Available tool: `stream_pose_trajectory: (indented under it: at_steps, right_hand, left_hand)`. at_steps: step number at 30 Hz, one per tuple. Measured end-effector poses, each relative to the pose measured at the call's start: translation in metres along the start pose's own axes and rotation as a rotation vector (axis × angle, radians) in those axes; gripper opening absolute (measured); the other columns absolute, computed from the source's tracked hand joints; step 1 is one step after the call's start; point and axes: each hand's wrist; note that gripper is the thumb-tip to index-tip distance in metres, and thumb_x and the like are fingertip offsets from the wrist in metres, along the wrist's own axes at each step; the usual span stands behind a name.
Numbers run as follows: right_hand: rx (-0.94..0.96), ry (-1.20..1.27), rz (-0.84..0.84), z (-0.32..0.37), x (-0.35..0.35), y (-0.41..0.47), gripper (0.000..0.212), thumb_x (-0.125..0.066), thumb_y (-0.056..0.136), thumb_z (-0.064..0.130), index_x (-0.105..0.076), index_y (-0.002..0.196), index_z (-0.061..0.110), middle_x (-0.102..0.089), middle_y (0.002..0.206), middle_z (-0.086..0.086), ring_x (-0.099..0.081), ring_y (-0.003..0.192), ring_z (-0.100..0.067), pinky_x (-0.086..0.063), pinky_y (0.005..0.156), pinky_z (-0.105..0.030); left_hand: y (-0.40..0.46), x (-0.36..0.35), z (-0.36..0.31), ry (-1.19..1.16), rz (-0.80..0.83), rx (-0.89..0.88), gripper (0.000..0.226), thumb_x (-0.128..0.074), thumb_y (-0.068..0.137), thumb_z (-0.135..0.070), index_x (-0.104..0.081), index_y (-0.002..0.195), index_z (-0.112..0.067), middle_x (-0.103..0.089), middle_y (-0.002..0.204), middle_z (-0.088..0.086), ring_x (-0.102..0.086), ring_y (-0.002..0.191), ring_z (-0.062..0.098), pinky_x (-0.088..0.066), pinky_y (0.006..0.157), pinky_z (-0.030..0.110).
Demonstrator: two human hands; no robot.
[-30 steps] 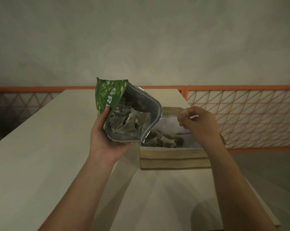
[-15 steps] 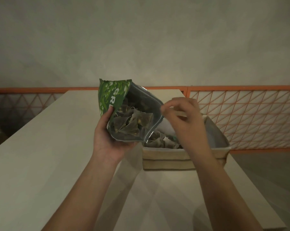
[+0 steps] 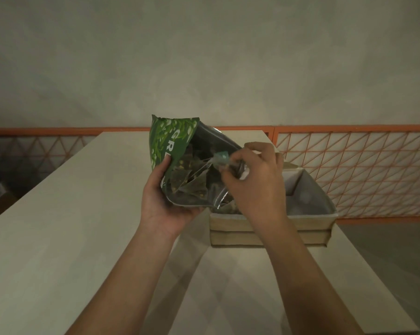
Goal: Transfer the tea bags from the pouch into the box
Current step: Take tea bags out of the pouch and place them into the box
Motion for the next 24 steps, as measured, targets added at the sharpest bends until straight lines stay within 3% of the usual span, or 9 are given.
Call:
stream_pose_trajectory:
  at_steps: [2, 3, 7, 13, 17, 18, 21, 24]
  right_hand:
    - [-0.021, 0.130, -0.055, 0.002, 0.009, 0.003, 0.014, -0.075, 0.080, 0.028, -0.069, 0.091, 0.024, -0.052, 0.118, 0.000, -0.042, 0.110, -0.016, -0.037, 0.083, -0.011]
    - [-0.023, 0.194, -0.092, 0.003, 0.013, 0.004, 0.011, -0.074, 0.081, 0.027, -0.068, 0.090, 0.025, -0.052, 0.114, 0.002, -0.044, 0.108, -0.015, -0.037, 0.082, -0.010]
    - [-0.055, 0.372, -0.132, 0.005, 0.025, 0.005, 0.008, -0.071, 0.086, 0.025, -0.063, 0.089, 0.025, -0.055, 0.102, 0.005, -0.055, 0.098, -0.014, -0.051, 0.082, -0.030]
    - [-0.164, 0.647, -0.206, 0.000, 0.046, 0.006, 0.017, -0.067, 0.091, 0.018, -0.052, 0.084, 0.023, -0.058, 0.081, 0.007, -0.056, 0.071, -0.004, -0.045, 0.061, -0.015]
    - [-0.263, 0.558, -0.078, -0.027, 0.045, 0.013, 0.019, -0.070, 0.087, 0.016, -0.052, 0.084, 0.022, -0.064, 0.086, -0.010, -0.064, 0.078, -0.026, -0.054, 0.068, -0.034]
    - [-0.279, 0.527, -0.051, -0.036, 0.044, 0.015, 0.019, -0.070, 0.086, 0.013, -0.053, 0.088, 0.022, -0.065, 0.090, -0.009, -0.064, 0.080, -0.025, -0.055, 0.069, -0.033]
    - [-0.293, 0.358, 0.088, -0.056, 0.041, 0.017, 0.024, -0.072, 0.084, 0.009, -0.059, 0.097, 0.025, -0.065, 0.093, 0.008, -0.060, 0.082, -0.003, -0.047, 0.066, -0.012]
    - [-0.329, 0.222, 0.202, -0.070, 0.036, 0.018, 0.019, -0.075, 0.082, 0.017, -0.063, 0.083, 0.031, -0.064, 0.087, 0.017, -0.058, 0.084, 0.004, -0.045, 0.064, -0.015]
  left_hand:
    - [0.000, -0.001, 0.000, -0.007, 0.004, -0.004, 0.054, -0.051, 0.094, -0.051, -0.066, 0.130, -0.015, -0.060, 0.141, 0.014, -0.053, 0.132, 0.032, -0.049, 0.099, 0.046]
    - [0.001, -0.001, 0.000, -0.015, 0.003, -0.004, 0.053, -0.050, 0.094, -0.051, -0.067, 0.130, -0.016, -0.060, 0.141, 0.014, -0.054, 0.131, 0.031, -0.049, 0.099, 0.045]
    - [0.001, 0.001, 0.000, -0.021, 0.019, -0.005, 0.051, -0.052, 0.094, -0.052, -0.068, 0.129, -0.018, -0.063, 0.137, 0.014, -0.058, 0.128, 0.036, -0.049, 0.102, 0.047]
    - [0.003, 0.003, 0.000, -0.025, 0.021, -0.011, 0.052, -0.053, 0.094, -0.050, -0.063, 0.137, -0.021, -0.061, 0.141, 0.012, -0.053, 0.133, 0.036, -0.043, 0.107, 0.051]
    - [0.002, 0.000, 0.001, -0.029, 0.044, -0.015, 0.052, -0.050, 0.096, -0.050, -0.061, 0.139, -0.023, -0.061, 0.141, 0.010, -0.054, 0.133, 0.034, -0.048, 0.103, 0.049]
    - [0.002, 0.000, 0.002, -0.027, 0.046, -0.021, 0.051, -0.049, 0.097, -0.049, -0.062, 0.138, -0.023, -0.062, 0.140, 0.009, -0.055, 0.131, 0.033, -0.051, 0.099, 0.048]
    - [0.001, 0.000, 0.003, -0.038, 0.054, -0.030, 0.047, -0.047, 0.098, -0.048, -0.066, 0.132, -0.021, -0.062, 0.140, 0.009, -0.056, 0.131, 0.031, -0.053, 0.097, 0.046]
    - [0.001, -0.002, 0.003, -0.035, 0.052, -0.037, 0.048, -0.047, 0.098, -0.047, -0.065, 0.134, -0.021, -0.059, 0.143, 0.008, -0.052, 0.134, 0.031, -0.047, 0.103, 0.048]
Point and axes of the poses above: each hand's wrist, its own y-axis towards the middle knuckle, its own x-axis out of the back of the hand, z = x × y
